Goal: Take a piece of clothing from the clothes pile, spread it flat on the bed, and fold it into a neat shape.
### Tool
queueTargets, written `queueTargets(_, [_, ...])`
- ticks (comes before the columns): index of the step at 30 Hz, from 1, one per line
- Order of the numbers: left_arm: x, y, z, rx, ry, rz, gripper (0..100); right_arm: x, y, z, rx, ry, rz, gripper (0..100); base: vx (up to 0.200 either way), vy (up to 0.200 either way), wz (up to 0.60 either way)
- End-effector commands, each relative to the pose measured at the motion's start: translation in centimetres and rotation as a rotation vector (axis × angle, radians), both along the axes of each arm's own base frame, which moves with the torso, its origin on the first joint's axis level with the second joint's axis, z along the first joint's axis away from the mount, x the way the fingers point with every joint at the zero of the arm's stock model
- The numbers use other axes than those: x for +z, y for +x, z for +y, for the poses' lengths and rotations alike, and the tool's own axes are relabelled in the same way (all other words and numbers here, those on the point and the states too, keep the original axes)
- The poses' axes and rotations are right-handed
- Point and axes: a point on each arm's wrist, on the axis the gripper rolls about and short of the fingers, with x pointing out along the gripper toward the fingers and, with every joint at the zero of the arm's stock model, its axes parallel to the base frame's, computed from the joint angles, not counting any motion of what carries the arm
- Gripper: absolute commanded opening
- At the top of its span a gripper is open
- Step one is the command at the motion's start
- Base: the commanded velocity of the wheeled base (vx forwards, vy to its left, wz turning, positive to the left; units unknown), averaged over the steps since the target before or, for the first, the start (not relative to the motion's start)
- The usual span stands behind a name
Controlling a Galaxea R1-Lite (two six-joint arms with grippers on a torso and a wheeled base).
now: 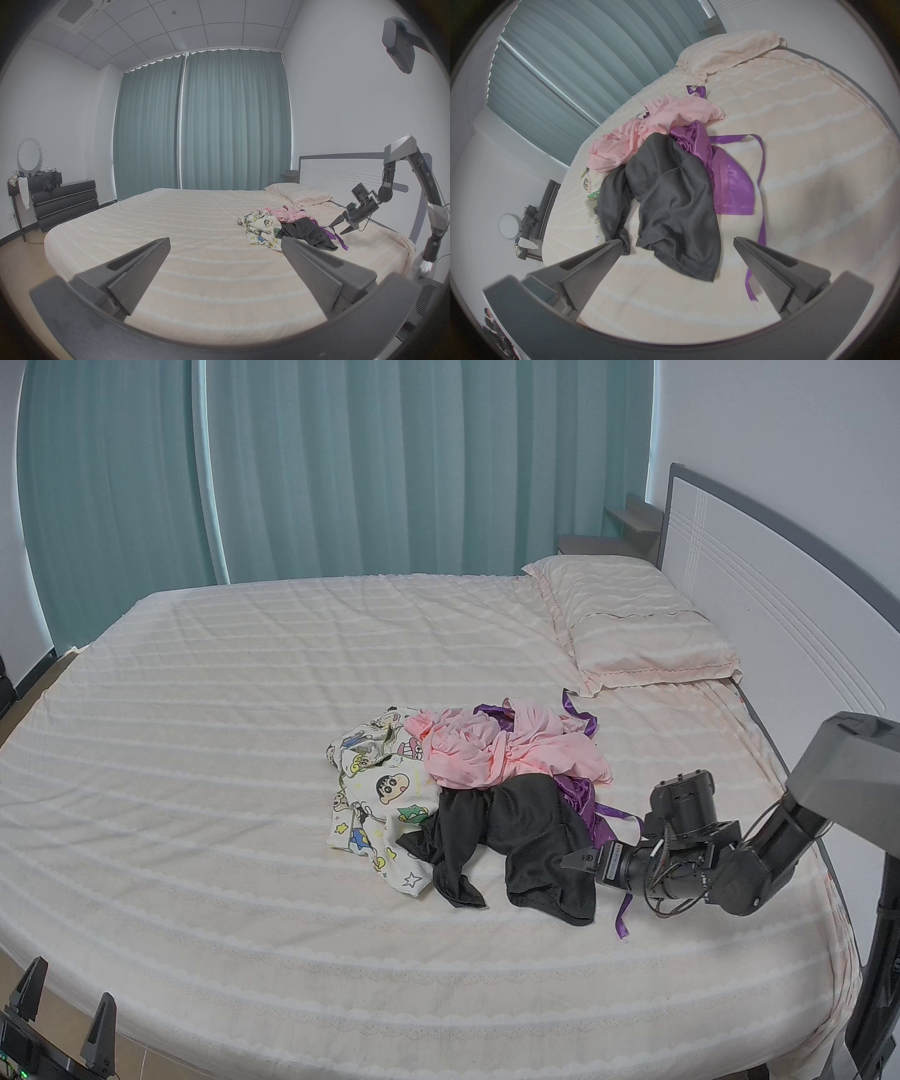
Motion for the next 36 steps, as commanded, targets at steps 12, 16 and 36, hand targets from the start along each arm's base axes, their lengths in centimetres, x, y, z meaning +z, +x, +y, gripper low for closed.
queueTargets(12, [-0.4, 0.0, 0.0, 0.0, -0.001, -0.003, 100, -5.0, 3.2, 2.1, -0.021, -0.047, 0.007, 100, 0.0, 0.0, 0.0])
queueTargets(16, [-0.4, 0.0, 0.0, 0.0, -0.001, -0.003, 100, -5.4, 3.2, 2.2, -0.016, -0.053, 0.014, 100, 0.0, 0.0, 0.0])
queueTargets(36, [-0.4, 0.0, 0.0, 0.0, 0.002, -0.003, 100, -4.6, 2.4, 3.4, 0.036, -0.032, 0.014, 0, 0.0, 0.0, 0.0])
